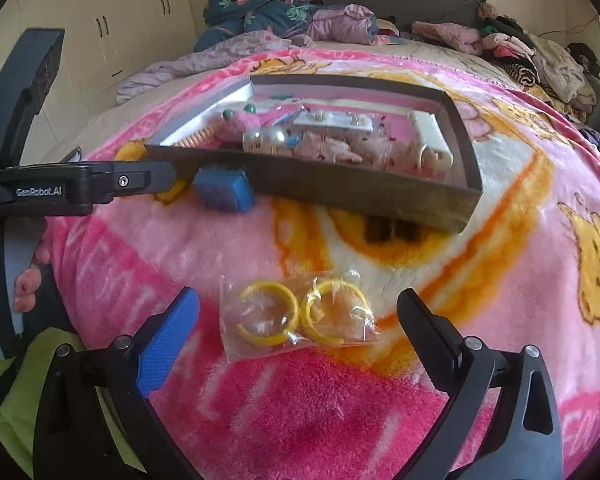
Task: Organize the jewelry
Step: 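Grasp the small blue box with left tool while right tool grasps yellow ring bag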
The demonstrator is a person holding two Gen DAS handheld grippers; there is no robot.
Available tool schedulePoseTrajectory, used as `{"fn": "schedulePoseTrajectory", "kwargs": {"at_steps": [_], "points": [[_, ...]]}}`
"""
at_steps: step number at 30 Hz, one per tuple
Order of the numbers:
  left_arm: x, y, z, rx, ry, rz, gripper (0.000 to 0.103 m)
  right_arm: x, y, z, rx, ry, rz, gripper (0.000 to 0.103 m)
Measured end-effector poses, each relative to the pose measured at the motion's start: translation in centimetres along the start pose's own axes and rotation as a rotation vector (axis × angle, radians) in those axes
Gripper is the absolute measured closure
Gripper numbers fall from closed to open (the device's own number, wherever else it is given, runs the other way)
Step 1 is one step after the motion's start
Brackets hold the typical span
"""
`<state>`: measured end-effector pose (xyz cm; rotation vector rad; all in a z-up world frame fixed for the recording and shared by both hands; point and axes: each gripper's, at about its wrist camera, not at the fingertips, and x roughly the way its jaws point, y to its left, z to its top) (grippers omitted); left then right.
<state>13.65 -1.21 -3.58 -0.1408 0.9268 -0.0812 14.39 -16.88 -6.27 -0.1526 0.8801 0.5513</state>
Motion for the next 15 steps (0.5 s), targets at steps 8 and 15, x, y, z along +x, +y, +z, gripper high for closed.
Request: {"fn": "schedulePoseTrajectory", "kwargs": {"at_steps": [8, 15], "points": [[2.5, -1.7, -0.3, 0.012, 0.042, -0.014, 0.012, 1.8, -0.4, -1.0, -0.011, 0.01, -0.019, 0.007], [4.6, -2.6, 0.2, -0.007, 0.056, -0.012, 0.022, 1.9, -1.1, -1.5, -0.012, -0.022, -0.02, 0.025]]}}
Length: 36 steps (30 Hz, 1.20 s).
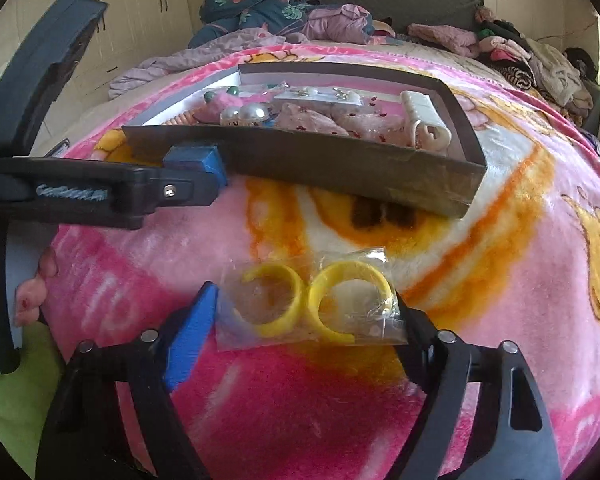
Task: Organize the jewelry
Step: 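Grasp the small blue box with left tool while right tool grasps yellow ring bag, then set the blue box in the grey box with left tool while right releases ring bag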
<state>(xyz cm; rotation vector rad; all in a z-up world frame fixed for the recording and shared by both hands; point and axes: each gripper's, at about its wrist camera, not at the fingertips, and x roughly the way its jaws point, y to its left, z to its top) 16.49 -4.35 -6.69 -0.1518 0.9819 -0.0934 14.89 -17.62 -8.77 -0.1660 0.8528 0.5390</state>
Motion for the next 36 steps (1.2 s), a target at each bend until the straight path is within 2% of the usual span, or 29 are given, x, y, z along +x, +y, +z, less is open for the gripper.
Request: {"fn": "schedulePoseTrajectory", "kwargs": {"at_steps": [1, 4, 5, 6, 12, 20, 28, 36], "points": [[0.2, -0.2, 0.1, -0.004, -0.004, 0.0, 0.026, -0.1, -0.2, 0.0, 0.005, -0.003, 0.007, 0.026], [0.5, -0.5, 0.5, -0.021, -0.003, -0.008, 0.046, -0.6, -1.0, -0.1, 0.025, -0.016, 0.009, 0.026], [0.6, -0.7, 0.6, -0.018, -0.004, -0.005, 0.061, -0.7, -1.3, -0.2, 0.034, -0.019, 0.015, 0.026], [0.6, -0.8, 0.7, -0.012, -0.004, -0.003, 0.065, -1.0, -1.6, -0.2, 0.046, -0.023, 0.023, 0.026], [-0.1, -1.0, 0.4, 0.006, -0.012, -0.038, 0.066, -2.3, -2.3, 0.0, 0.059, -0.035, 0.017, 0.026], [-3.3, -0.8, 0.4, 0.03, -0.055, -0.071, 0.066, -4.4, -2.6, 1.3, 0.07, -0.073, 0.015, 0.026], [-5.3, 1.1, 2.3, 0.01, -0.116, -0.061, 0.066, -5.8, -2.5, 4.4, 0.048, -0.128, -0.007, 0.026], [-5.9, 2.9, 3.9, 0.0, -0.138, -0.044, 0.066, -5.4, -2.7, 7.1, 0.051, -0.155, -0.026, 0.026]]}}
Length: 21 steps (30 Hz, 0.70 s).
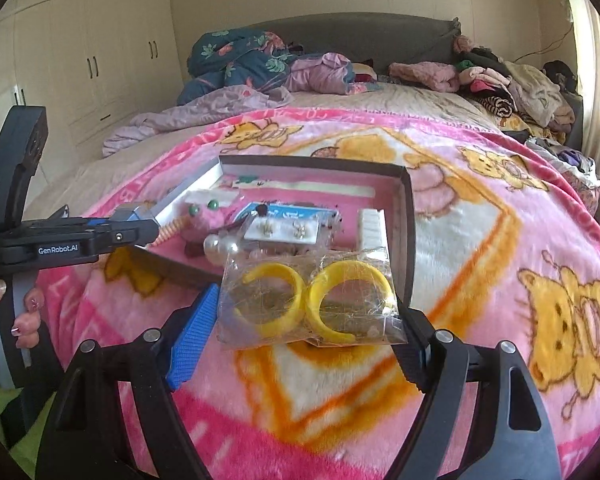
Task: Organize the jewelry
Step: 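Set the blue box in the grey box with left tool while right releases ring bag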
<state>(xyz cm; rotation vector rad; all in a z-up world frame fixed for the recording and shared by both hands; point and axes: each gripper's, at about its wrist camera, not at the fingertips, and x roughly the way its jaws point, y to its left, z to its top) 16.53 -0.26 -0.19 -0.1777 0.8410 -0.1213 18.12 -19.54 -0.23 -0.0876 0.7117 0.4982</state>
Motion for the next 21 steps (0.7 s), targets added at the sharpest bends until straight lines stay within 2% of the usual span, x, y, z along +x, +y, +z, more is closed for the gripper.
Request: {"fn": "schedulePoseTrajectory", "kwargs": {"at_steps": [11, 21], "points": [[-0.1, 2.2, 1.8, -0.015, -0.016, 0.022, 0.065, 1.7, 0.1, 2.2, -0.007, -0.006, -0.011, 0.026], [2.1, 4.0, 2.0, -0.039, 0.018, 0.041, 0.065, 5.1, -0.4, 3.9, -0.009, 0.018, -0.037, 0.026]]}}
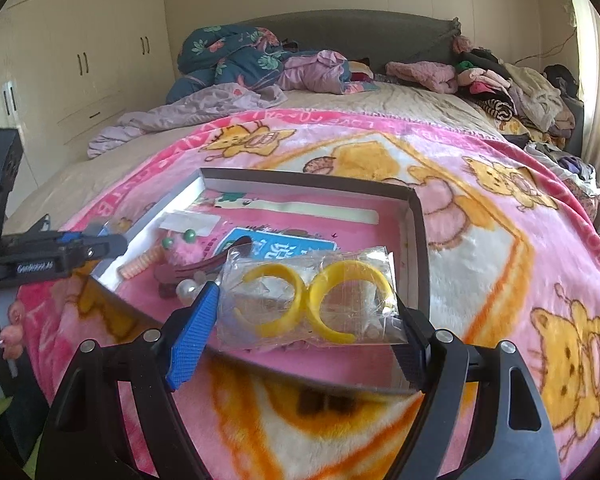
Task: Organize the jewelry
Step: 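Set the blue box in the grey box with left tool while right releases ring bag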
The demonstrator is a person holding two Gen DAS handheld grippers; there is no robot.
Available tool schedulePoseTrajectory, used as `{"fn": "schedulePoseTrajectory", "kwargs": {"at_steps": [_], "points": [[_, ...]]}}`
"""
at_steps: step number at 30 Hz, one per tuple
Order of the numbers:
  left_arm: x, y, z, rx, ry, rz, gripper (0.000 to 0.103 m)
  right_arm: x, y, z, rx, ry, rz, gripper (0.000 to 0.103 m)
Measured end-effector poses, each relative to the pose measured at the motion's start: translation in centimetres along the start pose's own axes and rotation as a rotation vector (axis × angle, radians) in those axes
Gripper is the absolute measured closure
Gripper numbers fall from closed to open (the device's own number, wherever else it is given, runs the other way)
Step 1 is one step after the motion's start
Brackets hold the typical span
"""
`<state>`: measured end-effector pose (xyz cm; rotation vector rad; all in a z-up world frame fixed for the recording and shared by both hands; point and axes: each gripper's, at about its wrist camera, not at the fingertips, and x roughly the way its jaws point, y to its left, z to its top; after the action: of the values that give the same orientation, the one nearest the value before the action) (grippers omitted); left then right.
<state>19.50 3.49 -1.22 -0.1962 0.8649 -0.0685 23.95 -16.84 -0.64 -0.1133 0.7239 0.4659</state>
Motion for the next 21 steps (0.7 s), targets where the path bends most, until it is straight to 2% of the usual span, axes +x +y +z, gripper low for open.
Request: {"fn": "schedulePoseTrajectory", "kwargs": {"at_steps": [11, 21], "points": [[1.7, -1.4, -0.8, 0.038, 0.039, -0.035, 0.065, 2.2, -0.7, 1.7, -0.001, 0.011, -0.022, 0.026], [3.2, -1.5, -0.4, 0.053, 0.057, -0.013, 0.065, 4.5, -0.8, 3.2, -0.018, 0.037, -0.013, 0.026]]}}
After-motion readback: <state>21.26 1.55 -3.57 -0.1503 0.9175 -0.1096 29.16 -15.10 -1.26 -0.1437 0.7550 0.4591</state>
